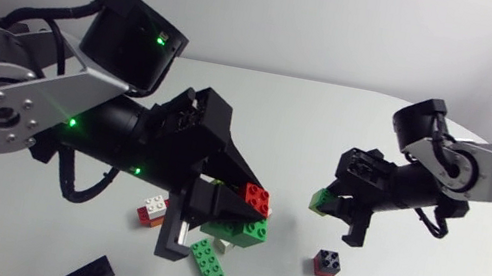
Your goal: Separate the duplo bricks
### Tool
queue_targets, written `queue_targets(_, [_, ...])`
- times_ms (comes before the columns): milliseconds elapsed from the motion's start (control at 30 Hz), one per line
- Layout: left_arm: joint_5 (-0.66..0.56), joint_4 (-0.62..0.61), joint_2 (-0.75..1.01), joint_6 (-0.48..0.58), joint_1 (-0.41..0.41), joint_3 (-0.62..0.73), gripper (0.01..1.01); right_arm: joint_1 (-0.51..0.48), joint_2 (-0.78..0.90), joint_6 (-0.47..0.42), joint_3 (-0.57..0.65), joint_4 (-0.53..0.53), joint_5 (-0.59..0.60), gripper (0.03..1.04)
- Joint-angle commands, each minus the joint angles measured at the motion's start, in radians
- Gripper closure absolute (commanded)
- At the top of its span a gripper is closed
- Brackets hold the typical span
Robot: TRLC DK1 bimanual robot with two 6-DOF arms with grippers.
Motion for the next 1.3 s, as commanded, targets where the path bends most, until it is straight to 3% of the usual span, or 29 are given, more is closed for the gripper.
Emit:
queue_targets(0, [-0.009,0.035,-0.016,-0.014,-0.008,-0.029,0.828,0.024,0.1,-0.013,0.06,0.013,0.037,1.01])
queue_targets(433, [-0.029,0.125,-0.011,-0.067,0.011,-0.06,0.826,0.076,0.351,0.001,0.213,0.0,0.098,1.0])
queue_targets(533, [-0.029,0.144,-0.01,-0.078,0.012,-0.068,0.826,0.076,0.365,0.002,0.221,-0.006,0.098,0.88])
queue_targets(600, [-0.029,0.151,-0.008,-0.08,0.014,-0.071,0.826,0.078,0.373,0.005,0.221,-0.018,0.098,0.72])
queue_targets(767, [-0.029,0.179,-0.004,-0.109,0.026,-0.069,0.825,0.07,0.353,0.036,0.21,-0.01,0.09,0.51])
queue_targets(933, [-0.029,0.191,0.006,-0.133,0.04,-0.066,0.823,0.049,0.227,0.122,0.172,-0.009,0.072,0.34])
queue_targets(1033, [-0.029,0.211,0.007,-0.15,0.046,-0.066,0.823,0.04,0.123,0.152,0.126,-0.007,0.066,0.15])
queue_targets(1267, [-0.027,0.262,0.027,-0.234,0.058,-0.054,0.823,-0.025,-0.139,0.24,0.026,-0.009,-0.087,0.1])
